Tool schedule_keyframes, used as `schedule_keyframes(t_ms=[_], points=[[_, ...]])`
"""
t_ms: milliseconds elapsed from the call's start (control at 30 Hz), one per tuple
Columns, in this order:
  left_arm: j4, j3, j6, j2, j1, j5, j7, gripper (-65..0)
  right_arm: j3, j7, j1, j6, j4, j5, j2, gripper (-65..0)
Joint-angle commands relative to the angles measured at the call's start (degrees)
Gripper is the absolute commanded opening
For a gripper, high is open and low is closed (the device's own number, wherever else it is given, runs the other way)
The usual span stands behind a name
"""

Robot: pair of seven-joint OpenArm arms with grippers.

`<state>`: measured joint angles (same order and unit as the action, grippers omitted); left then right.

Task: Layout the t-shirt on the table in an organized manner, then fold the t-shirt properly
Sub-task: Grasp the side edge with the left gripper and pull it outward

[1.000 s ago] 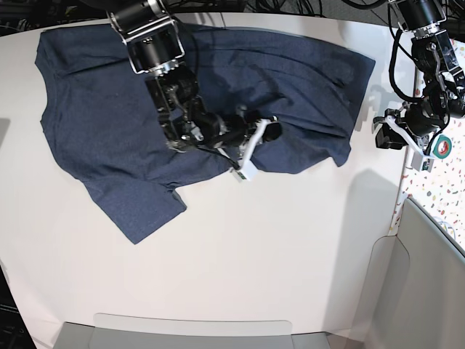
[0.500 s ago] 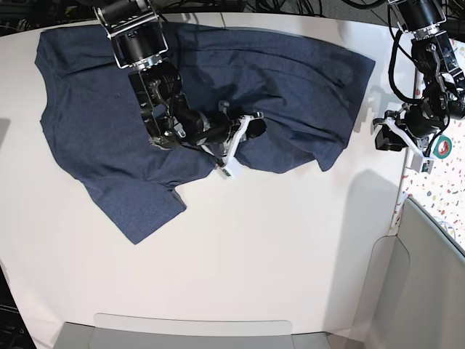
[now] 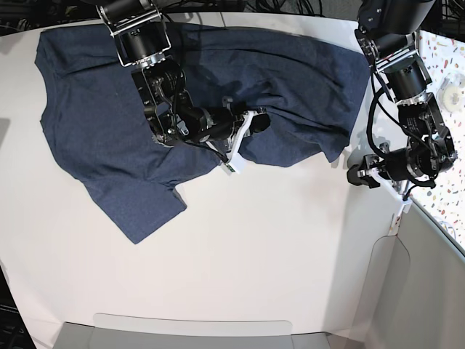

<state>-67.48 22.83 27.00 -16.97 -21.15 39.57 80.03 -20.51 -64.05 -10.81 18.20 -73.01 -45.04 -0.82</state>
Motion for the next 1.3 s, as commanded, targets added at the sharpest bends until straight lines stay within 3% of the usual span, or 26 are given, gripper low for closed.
schedule_keyframes(t_ms=[0, 200, 367, 900, 1267], points=[[0.0, -0.2, 0.0, -0.4, -1.4, 1.2, 0.0, -40.1, 0.2, -0.7, -0.3, -0.1, -0.4, 1.3, 0.0, -65.0], [0.6, -5.6, -0.1, -0.1, -0.8, 1.0, 0.0, -40.3, 0.2, -0.6, 0.1, -0.1, -0.4, 1.4, 0.1, -65.0], [0.5, -6.1, -0.1, -0.1, 0.2, 1.2, 0.0, -40.3, -0.1, 2.0, 0.6, -0.1, -0.3, 1.4, 0.1, -65.0], [0.5, -12.0, -0.1, 0.3, 1.8, 1.3, 0.0, -40.3, 0.0, 2.2, 0.6, 0.0, 2.0, 1.4, 0.2, -65.0], [0.9, -12.6, -0.1, 1.1, -5.8, 1.3, 0.0, -40.3, 0.1, 2.3, 0.5, 0.0, 2.5, 1.4, 0.1, -65.0]])
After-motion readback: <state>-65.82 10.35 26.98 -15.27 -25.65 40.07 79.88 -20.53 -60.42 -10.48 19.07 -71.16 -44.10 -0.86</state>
